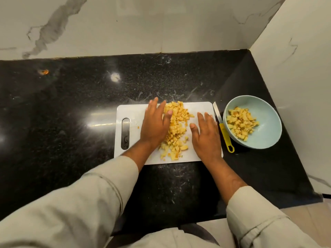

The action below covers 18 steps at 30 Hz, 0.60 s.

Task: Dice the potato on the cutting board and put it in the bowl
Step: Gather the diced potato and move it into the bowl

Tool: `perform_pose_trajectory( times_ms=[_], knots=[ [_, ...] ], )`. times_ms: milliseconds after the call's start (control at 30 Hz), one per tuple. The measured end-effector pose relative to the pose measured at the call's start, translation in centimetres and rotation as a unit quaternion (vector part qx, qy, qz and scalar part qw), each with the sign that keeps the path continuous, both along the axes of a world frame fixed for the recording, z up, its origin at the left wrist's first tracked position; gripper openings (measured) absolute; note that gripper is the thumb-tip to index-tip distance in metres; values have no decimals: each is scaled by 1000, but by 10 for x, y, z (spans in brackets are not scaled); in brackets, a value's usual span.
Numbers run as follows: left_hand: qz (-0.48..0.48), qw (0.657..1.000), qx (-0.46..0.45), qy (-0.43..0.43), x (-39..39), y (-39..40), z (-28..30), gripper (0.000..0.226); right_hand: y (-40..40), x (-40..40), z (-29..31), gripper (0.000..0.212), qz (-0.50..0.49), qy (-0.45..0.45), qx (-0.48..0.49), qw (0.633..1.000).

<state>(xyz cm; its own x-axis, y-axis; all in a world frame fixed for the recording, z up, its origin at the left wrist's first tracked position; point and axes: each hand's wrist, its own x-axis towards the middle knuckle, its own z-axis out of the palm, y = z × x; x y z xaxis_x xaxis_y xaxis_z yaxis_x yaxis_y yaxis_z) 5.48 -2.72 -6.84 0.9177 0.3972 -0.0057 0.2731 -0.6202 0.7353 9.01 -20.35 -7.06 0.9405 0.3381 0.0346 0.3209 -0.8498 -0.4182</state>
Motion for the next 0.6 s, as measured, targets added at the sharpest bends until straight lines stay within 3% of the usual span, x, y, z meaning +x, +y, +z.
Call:
perform_pose_trajectory(
  times_ms=[100,167,267,367,467,600],
  knots=[
    [-81,996,31,24,27,13,0,53,22,0,1,51,48,60,117,990],
    [-126,992,7,26,37,17,-1,50,37,5,3,48,75,70,173,979],
    [-157,987,-23,6,38,19,-2,47,52,29,6,47,41,78,181,979],
    [-132,988,-66,-35,31,21,-1,45,62,40,6,44,71,99,142,982],
    [-85,986,-113,-84,20,17,2,42,61,24,8,41,121,103,169,973],
    [-56,989,-82,-112,-3,23,-3,41,36,10,9,42,102,103,224,964]
  ],
)
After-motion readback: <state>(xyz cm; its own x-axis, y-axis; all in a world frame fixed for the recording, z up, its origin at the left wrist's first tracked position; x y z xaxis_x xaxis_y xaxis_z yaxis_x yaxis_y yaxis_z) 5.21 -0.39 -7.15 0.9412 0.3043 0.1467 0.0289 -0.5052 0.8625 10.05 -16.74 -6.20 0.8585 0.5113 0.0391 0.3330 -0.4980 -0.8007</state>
